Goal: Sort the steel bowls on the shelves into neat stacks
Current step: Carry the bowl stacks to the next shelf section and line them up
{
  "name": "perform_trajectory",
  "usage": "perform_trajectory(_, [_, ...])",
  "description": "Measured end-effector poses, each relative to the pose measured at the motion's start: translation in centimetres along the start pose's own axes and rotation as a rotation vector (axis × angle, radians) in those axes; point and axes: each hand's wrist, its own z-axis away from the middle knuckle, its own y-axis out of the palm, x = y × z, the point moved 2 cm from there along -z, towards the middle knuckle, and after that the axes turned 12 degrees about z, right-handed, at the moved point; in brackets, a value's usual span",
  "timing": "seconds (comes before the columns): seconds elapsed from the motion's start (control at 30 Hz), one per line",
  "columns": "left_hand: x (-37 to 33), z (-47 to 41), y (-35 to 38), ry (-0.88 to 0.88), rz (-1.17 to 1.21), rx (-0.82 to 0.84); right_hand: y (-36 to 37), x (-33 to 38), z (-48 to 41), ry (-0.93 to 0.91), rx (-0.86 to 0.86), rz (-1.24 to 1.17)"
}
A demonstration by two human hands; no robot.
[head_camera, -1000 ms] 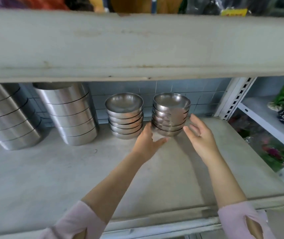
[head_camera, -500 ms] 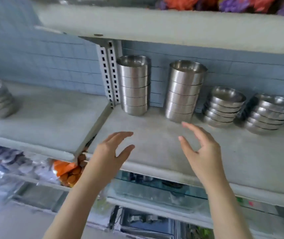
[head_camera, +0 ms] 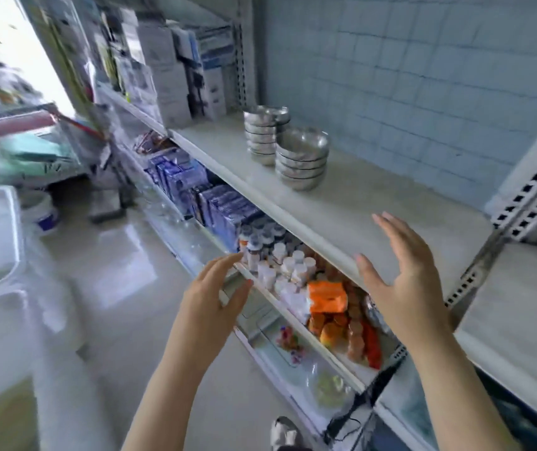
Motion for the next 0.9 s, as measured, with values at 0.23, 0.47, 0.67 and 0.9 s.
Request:
perform_trajectory(0.23, [6.7, -10.2, -3.8, -0.051, 0.022, -0.070, 11.6, 3.1, -10.4, -0.007, 0.045, -0.183])
perform_trajectory(0.47, [10.3, -23.5, -6.8, -0.041, 0.012, -0.068, 20.4, 6.5, -22.1, 0.080, 0.044, -0.484])
perform_trajectory(0.67, [12.6, -32.4, -5.5, -0.063, 0.090, 0.129, 23.6, 6.7, -27.1, 0.147, 0.027, -0.475])
perform_trajectory(0.9, [16.4, -45.0, 3.2, -0.049, 0.239, 0.598, 25.5, 6.5, -27.9, 0.389, -0.035, -0.442])
